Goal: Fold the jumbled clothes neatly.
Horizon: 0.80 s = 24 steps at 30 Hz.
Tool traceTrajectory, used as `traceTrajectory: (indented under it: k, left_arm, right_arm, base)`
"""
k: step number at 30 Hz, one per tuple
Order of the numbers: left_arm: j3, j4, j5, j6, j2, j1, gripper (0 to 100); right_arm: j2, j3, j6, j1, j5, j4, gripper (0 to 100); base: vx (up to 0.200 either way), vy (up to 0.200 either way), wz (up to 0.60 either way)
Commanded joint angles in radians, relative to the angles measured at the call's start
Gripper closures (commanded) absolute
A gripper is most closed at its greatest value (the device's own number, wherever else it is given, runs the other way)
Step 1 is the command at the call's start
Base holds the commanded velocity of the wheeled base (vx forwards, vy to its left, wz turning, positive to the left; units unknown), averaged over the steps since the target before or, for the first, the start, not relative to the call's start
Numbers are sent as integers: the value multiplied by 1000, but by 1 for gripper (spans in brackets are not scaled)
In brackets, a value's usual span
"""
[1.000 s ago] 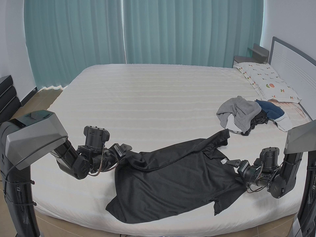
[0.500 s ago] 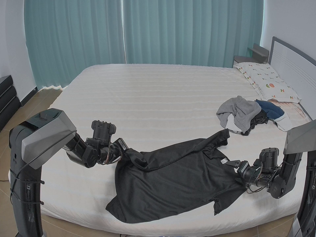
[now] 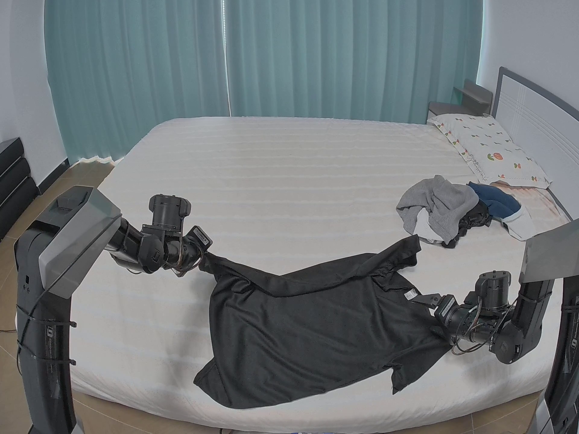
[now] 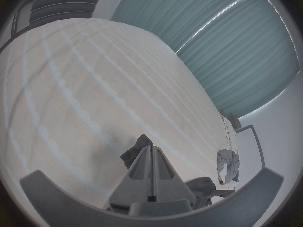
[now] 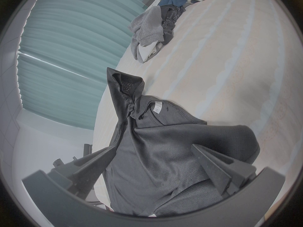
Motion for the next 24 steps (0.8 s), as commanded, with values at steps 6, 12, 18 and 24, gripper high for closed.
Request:
traceTrajectory:
  k: [6, 12, 18, 24]
  left_arm:
    - [-253, -51, 42, -162, 67, 66, 100]
    - [-384, -40, 43, -164, 133, 69, 100]
    - [-488, -31, 52, -159, 210, 69, 100]
    - [-531, 41, 54, -155, 244, 68, 100]
  right_arm:
    - [17, 11, -3, 2, -3, -33, 0]
    - [33, 23, -5, 4, -6, -69, 0]
    - [36, 25, -3, 10, -7, -79, 0]
    - [36, 25, -3, 10, -9, -79, 0]
  base:
    - [0, 0, 0]
    - [0, 0, 0]
    - [0, 0, 0]
    - [0, 0, 0]
